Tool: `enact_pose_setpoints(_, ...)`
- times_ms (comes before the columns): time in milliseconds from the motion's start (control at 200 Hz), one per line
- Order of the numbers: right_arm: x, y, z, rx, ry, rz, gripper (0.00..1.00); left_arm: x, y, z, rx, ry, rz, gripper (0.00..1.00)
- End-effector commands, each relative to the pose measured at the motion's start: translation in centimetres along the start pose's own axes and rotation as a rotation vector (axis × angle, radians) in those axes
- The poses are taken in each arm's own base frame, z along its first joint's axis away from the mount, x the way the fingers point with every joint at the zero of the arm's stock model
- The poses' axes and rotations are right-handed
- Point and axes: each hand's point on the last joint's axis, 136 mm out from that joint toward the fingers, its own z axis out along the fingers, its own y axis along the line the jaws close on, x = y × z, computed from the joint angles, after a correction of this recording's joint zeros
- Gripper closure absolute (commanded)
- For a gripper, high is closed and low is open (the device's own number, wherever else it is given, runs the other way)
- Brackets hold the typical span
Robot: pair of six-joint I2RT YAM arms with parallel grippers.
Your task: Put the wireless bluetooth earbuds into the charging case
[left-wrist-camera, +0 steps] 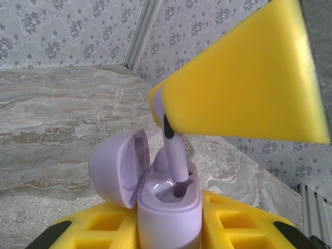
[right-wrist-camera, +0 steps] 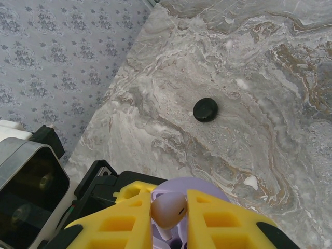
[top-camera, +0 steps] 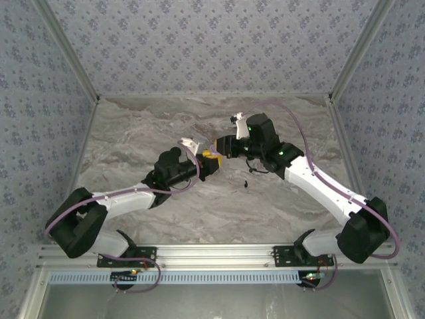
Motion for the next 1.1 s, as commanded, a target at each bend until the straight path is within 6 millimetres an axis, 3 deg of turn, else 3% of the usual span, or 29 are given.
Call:
enact_pose_setpoints(0,-0.58,0.58,-0.52,0.006,-0.010,-0.028,0.78,-2.85,-1.46,-0.25,0.030,-0.079,0.020,0.72)
enact_pose_setpoints(715,0.11,0.30,0.02,0.028,0.025,-0.043,0.78,-3.19,-1.55,-0.26,0.031,-0.085,0.023,0.72)
enact_pose_setpoints(1094,0.20,0.42,-0.08,0.038,0.029,-0.055,0.71,-2.89,-1.55,-0.25,0.032,-0.075,0.025,0.72)
